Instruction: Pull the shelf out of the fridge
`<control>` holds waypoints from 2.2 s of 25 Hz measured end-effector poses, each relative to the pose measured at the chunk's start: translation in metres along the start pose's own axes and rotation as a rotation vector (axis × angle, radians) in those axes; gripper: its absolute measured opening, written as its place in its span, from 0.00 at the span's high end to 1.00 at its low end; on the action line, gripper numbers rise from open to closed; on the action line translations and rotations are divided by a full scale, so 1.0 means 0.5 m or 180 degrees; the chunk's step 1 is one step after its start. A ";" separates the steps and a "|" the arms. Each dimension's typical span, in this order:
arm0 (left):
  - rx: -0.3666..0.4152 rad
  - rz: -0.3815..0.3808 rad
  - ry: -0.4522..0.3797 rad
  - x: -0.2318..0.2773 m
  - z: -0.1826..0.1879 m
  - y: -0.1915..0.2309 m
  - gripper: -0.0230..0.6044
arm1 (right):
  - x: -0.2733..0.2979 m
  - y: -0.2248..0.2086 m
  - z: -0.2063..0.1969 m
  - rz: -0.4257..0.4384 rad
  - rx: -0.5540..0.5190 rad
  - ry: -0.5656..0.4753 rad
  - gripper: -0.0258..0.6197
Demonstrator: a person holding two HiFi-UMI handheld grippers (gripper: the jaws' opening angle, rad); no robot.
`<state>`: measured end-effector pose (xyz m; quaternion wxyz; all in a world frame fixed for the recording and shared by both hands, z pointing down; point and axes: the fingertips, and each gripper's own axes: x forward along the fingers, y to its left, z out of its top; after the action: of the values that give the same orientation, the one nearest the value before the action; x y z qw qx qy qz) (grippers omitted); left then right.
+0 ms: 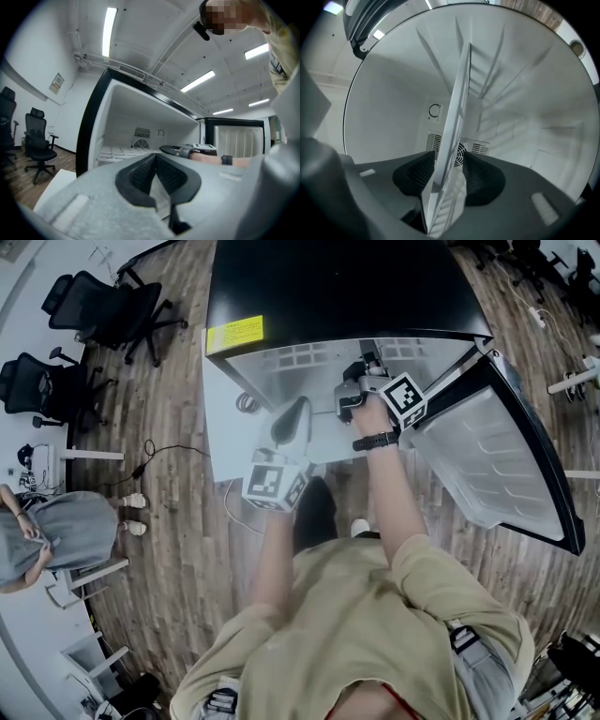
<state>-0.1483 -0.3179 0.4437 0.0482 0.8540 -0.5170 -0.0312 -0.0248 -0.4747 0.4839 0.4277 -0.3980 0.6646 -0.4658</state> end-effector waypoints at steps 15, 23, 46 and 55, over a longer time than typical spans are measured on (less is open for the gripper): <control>-0.0044 0.0045 0.0005 -0.029 0.003 -0.017 0.96 | 0.013 -0.018 -0.001 -0.0093 0.0601 -0.0146 0.91; -0.0024 -0.0002 -0.0014 -0.031 0.016 -0.030 0.96 | 0.012 -0.013 -0.004 -0.0254 0.0504 -0.0027 0.91; -0.0035 0.0041 -0.0118 -0.041 0.043 -0.054 0.96 | -0.047 0.004 -0.013 -0.0217 0.0686 0.0084 0.92; -0.0023 0.0064 -0.0160 -0.063 0.054 -0.069 0.96 | -0.099 0.012 -0.020 -0.0191 0.0744 0.0100 0.91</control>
<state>-0.1354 -0.2752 0.4131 0.0386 0.8476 -0.5265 -0.0540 -0.0192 -0.4244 0.4899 0.4466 -0.3578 0.6001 -0.5589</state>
